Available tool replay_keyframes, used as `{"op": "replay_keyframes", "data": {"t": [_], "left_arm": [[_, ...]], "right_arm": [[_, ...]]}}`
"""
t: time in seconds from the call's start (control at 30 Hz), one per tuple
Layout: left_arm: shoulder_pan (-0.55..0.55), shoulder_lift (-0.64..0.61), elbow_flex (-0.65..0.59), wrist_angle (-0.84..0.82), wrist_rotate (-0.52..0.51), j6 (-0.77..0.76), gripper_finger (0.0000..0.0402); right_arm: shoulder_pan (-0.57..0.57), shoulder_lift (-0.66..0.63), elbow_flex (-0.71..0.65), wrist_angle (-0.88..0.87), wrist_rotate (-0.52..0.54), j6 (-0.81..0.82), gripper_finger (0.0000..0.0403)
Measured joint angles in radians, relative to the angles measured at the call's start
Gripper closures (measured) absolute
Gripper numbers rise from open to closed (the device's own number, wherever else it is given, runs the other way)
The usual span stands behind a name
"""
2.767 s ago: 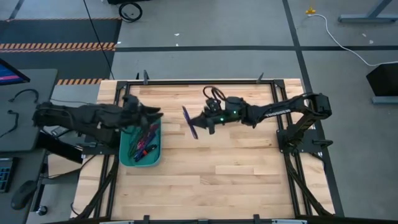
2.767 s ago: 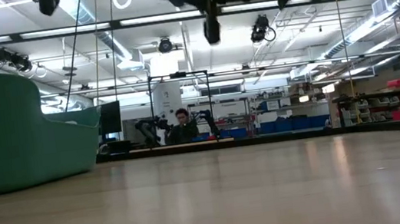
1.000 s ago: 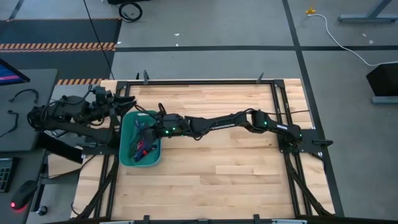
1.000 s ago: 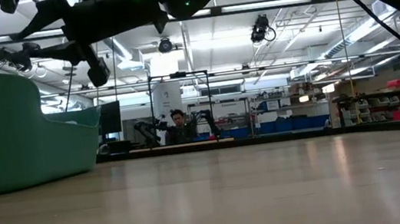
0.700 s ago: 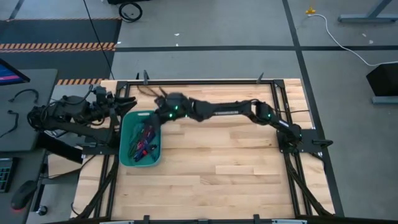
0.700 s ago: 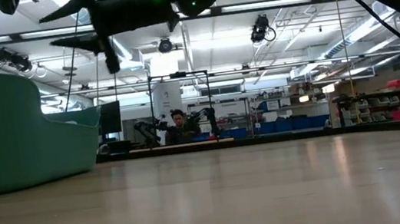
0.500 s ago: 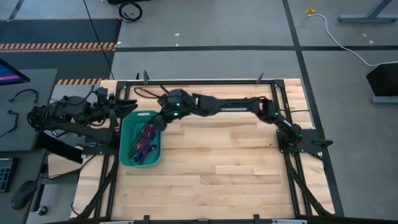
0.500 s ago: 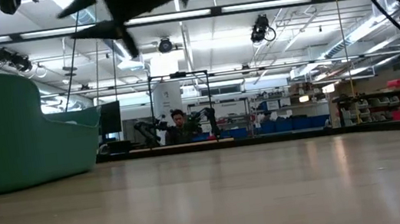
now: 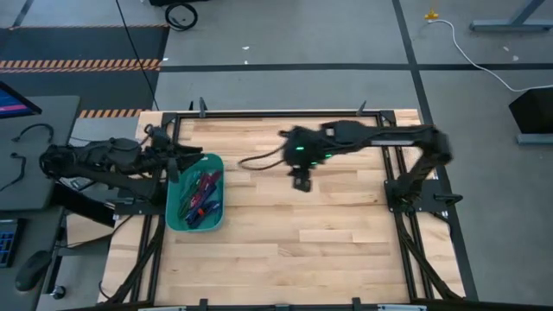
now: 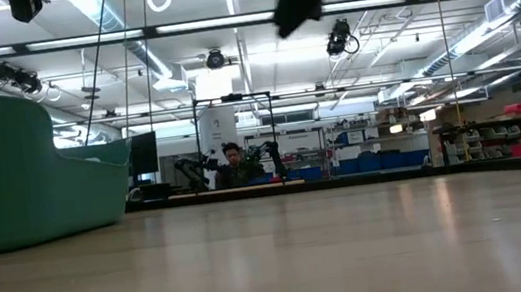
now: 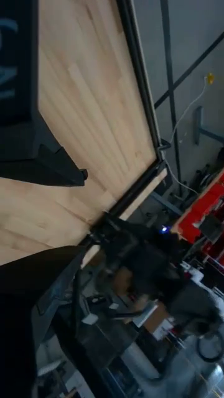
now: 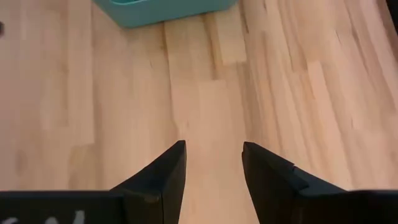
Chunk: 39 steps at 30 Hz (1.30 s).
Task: Pick and place USB-C Cables
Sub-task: Return to Home Position
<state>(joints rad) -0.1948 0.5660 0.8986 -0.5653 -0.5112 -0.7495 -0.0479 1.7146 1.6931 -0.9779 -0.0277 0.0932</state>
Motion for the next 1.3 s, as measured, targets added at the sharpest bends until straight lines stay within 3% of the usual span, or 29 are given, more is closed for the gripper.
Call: {"op": "replay_keyframes", "data": {"t": [0.3, 0.53, 0.97, 1.3], "left_arm": [[-0.028, 0.083, 0.0, 0.009, -0.03, -0.006, 0.023], [-0.028, 0.108, 0.0, 0.025, -0.118, -0.043, 0.023], [-0.027, 0.108, 0.0, 0.015, -0.15, -0.051, 0.023], [-0.027, 0.139, 0.0, 0.045, -0.151, -0.051, 0.023]], "right_arm": [[0.061, -0.568, -0.613, 0.361, -0.02, 0.332, 0.0241], [0.123, -0.921, -0.961, 0.619, -0.019, 0.529, 0.0241], [0.148, -1.459, -1.271, 0.7, 0.051, 0.53, 0.0241], [0.148, -1.714, -1.499, 0.9, 0.072, 0.507, 0.0256]]}}
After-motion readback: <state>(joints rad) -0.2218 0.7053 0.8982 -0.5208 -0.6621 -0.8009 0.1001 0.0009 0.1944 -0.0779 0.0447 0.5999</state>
